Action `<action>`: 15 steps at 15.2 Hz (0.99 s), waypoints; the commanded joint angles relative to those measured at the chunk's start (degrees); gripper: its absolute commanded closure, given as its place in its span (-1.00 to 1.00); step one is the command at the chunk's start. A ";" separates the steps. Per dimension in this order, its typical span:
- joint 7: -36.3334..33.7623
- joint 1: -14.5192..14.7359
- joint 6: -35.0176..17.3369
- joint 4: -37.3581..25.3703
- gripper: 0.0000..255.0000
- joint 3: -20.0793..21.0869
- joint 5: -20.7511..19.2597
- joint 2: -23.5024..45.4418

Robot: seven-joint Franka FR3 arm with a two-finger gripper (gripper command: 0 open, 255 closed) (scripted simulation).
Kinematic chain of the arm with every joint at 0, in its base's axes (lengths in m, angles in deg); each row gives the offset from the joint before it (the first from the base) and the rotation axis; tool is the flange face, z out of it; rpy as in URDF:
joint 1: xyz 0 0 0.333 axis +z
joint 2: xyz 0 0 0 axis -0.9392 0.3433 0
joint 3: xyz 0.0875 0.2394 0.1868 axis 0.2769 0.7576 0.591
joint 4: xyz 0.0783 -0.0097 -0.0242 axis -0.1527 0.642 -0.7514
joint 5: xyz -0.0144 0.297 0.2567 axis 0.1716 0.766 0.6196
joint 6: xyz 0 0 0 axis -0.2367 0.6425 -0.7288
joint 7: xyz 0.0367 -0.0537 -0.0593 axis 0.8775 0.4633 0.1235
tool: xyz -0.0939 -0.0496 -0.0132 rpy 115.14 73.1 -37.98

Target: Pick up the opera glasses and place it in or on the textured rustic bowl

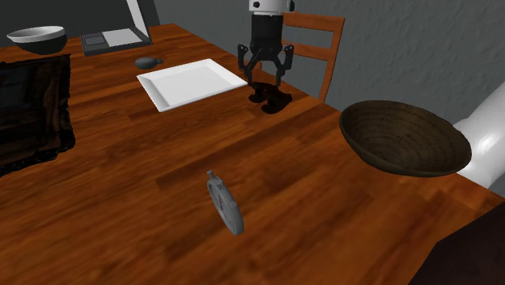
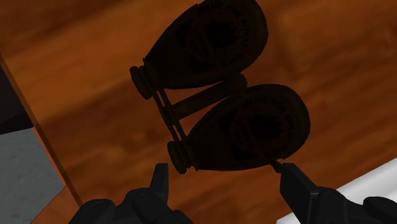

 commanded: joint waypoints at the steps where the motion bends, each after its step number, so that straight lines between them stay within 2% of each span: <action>1: -0.18 -0.04 1.45 -1.57 1.00 -0.05 -0.07 0.15; 15: -2.56 0.01 12.65 -16.13 1.00 0.13 -1.10 3.47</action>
